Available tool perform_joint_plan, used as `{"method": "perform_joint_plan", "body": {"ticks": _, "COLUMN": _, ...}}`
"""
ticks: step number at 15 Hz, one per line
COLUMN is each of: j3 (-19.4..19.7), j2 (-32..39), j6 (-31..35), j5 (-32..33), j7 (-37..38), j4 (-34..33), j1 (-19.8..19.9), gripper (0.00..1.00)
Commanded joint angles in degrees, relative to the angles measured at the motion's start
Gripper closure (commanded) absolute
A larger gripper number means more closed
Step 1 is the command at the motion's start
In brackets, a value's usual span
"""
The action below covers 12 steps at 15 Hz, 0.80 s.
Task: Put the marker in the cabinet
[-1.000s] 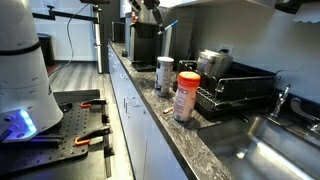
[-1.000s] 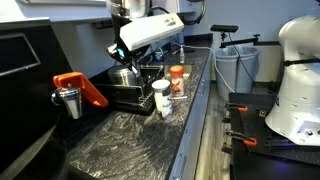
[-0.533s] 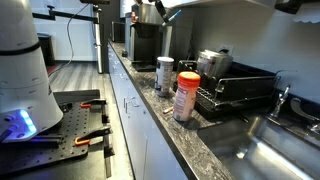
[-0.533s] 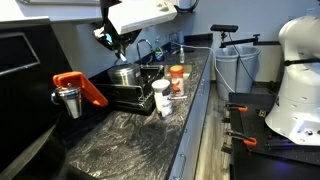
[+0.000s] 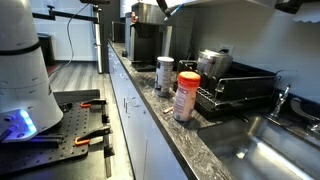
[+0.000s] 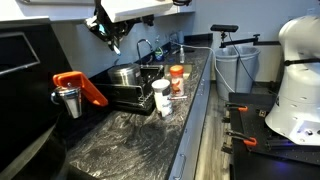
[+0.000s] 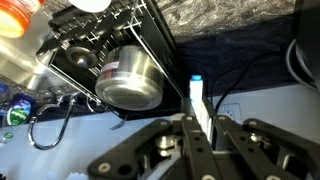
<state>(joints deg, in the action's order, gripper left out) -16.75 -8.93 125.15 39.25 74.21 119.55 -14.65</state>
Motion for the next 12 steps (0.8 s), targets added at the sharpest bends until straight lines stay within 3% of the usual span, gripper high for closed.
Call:
{"method": "perform_joint_plan", "body": {"ticks": 1, "j3": -0.7, "j2": 0.1, "j6": -0.1, "j5": -0.2, "j7": -0.2, "j4": -0.2, "j1": 0.7, "gripper": 0.88}}
{"method": "perform_joint_plan", "body": {"ticks": 3, "j3": -0.7, "j2": 0.1, "j6": -0.1, "j5": -0.2, "j7": -0.2, "j4": -0.2, "j1": 0.7, "gripper": 0.88}}
{"method": "perform_joint_plan", "body": {"ticks": 4, "j3": -0.8, "j2": 0.4, "j6": -1.4, "j5": 0.2, "j7": 0.0, "j4": -0.6, "j1": 0.9, "gripper": 0.97}}
{"method": "perform_joint_plan", "body": {"ticks": 12, "j3": 2.2, "j2": -2.4, "j6": 4.0, "j5": 15.0, "j7": -5.7, "j4": -3.1, "j1": 4.6, "gripper": 0.97}}
